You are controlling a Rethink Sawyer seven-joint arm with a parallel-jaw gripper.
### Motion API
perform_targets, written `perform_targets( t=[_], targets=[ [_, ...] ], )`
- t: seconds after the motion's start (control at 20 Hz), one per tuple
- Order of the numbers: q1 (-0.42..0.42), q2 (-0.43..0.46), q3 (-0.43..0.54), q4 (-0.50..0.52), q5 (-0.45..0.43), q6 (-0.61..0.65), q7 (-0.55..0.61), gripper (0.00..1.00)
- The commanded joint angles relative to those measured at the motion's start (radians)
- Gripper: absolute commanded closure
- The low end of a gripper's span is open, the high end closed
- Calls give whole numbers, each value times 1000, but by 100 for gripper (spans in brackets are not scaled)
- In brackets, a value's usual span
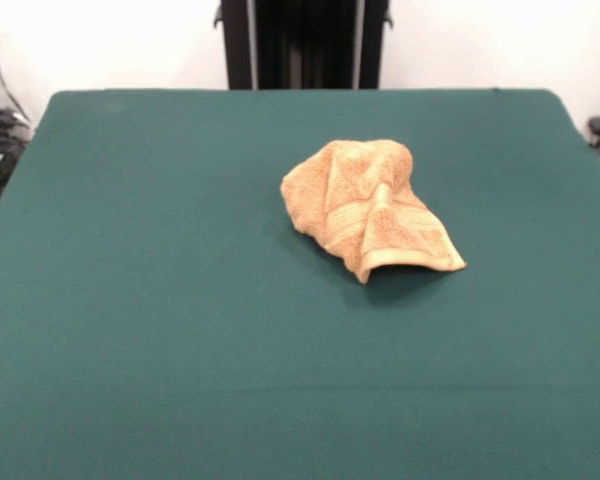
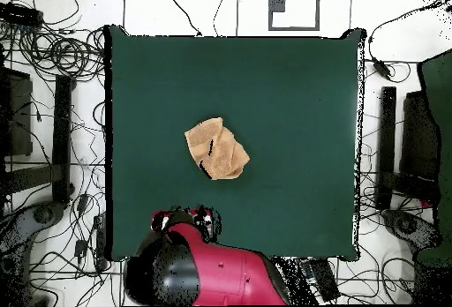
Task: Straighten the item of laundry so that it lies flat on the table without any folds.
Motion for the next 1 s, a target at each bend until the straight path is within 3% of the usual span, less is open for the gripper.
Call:
perform_targets(
  t=[0.05,0.6,0.75,0.9,1.0],
  targets=[
    [-11,67,78,57,30,42,108,0],
    [-28,78,96,76,7,-73,109,0],
    [4,75,71,68,-12,-90,142,0],
    [82,69,-20,47,-94,-217,206,0],
    [75,64,0,57,-68,-194,197,0]
  ],
)
